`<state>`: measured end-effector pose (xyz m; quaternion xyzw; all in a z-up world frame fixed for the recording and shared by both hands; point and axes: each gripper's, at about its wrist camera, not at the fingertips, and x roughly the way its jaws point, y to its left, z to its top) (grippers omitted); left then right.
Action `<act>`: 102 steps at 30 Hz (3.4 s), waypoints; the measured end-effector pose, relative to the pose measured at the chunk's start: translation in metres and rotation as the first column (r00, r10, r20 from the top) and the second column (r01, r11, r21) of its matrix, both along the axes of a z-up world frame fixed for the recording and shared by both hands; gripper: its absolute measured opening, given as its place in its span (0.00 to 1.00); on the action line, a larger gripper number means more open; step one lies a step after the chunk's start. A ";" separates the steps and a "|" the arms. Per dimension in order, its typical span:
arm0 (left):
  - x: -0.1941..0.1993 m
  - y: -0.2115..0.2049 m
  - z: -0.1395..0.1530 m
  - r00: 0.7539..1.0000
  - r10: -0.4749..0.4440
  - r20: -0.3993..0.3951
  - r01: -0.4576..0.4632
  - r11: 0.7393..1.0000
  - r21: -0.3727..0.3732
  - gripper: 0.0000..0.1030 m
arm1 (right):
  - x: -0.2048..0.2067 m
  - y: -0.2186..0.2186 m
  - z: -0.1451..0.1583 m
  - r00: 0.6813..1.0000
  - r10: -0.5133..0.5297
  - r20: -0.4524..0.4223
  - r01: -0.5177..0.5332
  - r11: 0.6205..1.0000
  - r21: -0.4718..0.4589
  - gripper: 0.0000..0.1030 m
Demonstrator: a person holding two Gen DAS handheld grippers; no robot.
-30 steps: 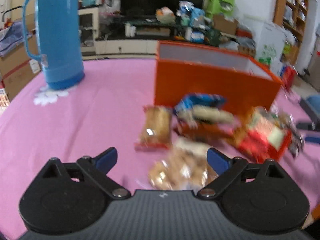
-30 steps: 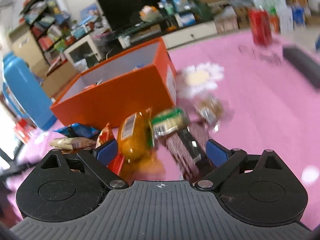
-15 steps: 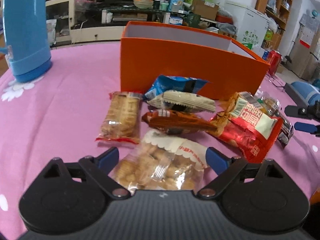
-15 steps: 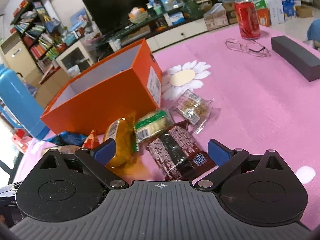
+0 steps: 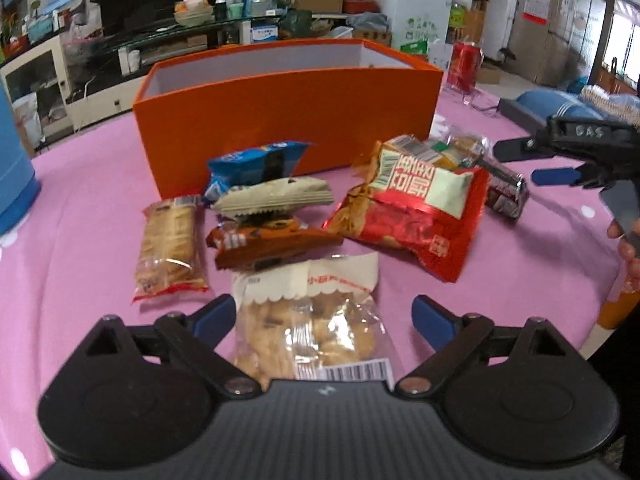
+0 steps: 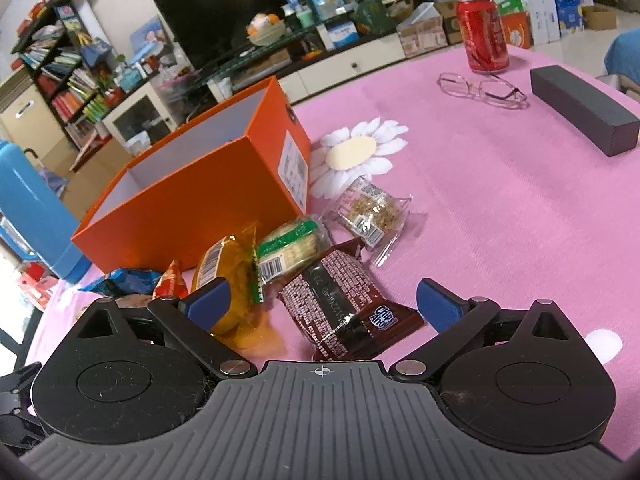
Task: Organize snacks
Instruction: 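Return to the table and grasp the clear bag of round snacks with the left tool, then grasp the brown chocolate wafer packet with the right tool, then carry both packets over the orange box and open both tools to drop them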
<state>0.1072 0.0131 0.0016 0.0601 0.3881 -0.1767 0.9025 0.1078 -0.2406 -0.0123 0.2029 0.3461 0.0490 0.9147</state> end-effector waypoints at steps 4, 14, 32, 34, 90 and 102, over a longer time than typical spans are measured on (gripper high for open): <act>0.010 -0.001 -0.009 0.996 0.072 -0.049 -0.071 0.997 0.019 0.78 | -0.001 0.000 0.000 1.000 -0.002 0.003 0.002 1.000 -0.009 0.87; 0.000 0.042 -0.007 0.969 0.237 -0.065 -0.237 0.971 0.008 0.79 | 0.003 0.001 -0.002 1.000 -0.011 0.007 0.012 0.994 -0.109 0.88; -0.002 0.046 -0.004 0.947 0.310 -0.088 -0.311 0.950 -0.002 0.77 | 0.013 0.046 -0.017 0.994 0.101 -0.049 -0.112 0.914 -0.389 0.39; -0.004 0.046 -0.004 0.948 0.307 -0.087 -0.309 0.951 -0.004 0.77 | 0.006 0.047 -0.014 0.992 0.118 -0.055 -0.130 0.912 -0.388 0.34; -0.026 0.059 0.008 0.961 0.271 -0.056 -0.273 0.961 -0.044 0.65 | -0.033 0.033 -0.001 0.995 0.101 -0.010 -0.099 0.939 -0.328 0.30; -0.027 0.050 0.000 0.966 0.257 -0.038 -0.254 0.965 0.064 0.78 | -0.033 0.035 -0.007 0.995 0.095 -0.043 -0.104 0.941 -0.321 0.35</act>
